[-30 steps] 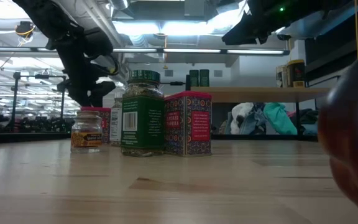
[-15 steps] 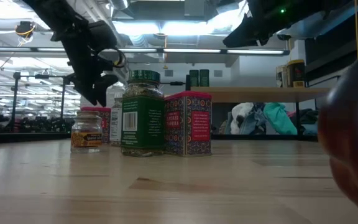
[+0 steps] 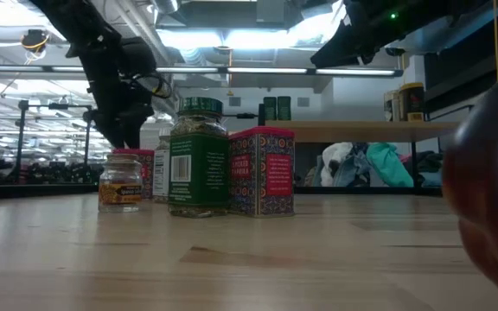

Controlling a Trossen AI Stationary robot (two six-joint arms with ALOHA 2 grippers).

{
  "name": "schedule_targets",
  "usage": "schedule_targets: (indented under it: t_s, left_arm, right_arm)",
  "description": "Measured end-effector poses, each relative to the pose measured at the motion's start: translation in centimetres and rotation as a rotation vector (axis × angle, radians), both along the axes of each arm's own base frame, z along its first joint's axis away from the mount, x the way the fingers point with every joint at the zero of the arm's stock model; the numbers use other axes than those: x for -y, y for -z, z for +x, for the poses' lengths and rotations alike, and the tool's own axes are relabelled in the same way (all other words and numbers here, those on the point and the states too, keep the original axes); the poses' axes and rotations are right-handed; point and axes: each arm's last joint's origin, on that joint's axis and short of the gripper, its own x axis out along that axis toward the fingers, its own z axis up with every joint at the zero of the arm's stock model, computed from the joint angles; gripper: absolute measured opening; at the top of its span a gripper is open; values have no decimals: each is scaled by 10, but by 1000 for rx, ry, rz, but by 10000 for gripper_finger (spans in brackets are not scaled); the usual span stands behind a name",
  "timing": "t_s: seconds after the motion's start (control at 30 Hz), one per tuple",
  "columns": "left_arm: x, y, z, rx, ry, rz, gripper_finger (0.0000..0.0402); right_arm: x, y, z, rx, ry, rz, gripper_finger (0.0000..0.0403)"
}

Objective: Shelf spices
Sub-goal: Put the green seasoning can on the shelf

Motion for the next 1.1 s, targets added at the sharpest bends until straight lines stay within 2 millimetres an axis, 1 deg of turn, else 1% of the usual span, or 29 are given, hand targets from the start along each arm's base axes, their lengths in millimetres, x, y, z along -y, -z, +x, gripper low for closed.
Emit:
schedule_targets:
  t_s: [0.13,0.23,0.33,0.5,0.63,0.77,0.93,1.03,1.1]
  left_arm:
    - [1,2,-5,-25,59,-65,239]
    - [1,3,-8,-49,78,-78,239]
    - [2,3,-8,-38,113,-105,239]
    - [3,3,-8,-71,152,-90,239]
    - [1,2,-6,-102,236,-40,239]
    - [4,1,-3,-138,310,-26,239]
    - [8,-13,3,-203,332,8,239]
    - [8,-24,8,-223,377,52,239]
    - [7,-27,9,-249,425,73,239]
  right_arm:
    - [0,0,0,5,1,-1,193]
    - [0,0,0,1,0,0,193]
    - [0,0,0,0,0,0,193]
    - [0,0,0,-2,0,0,193]
    - [0,1,0,-11,1,2,193]
    - [0,1,0,-10,0,1,193]
    - [0,2,0,-15,1,2,193]
    - [0,2,0,-13,1,2,193]
    - [0,2,0,-13,1,2,193]
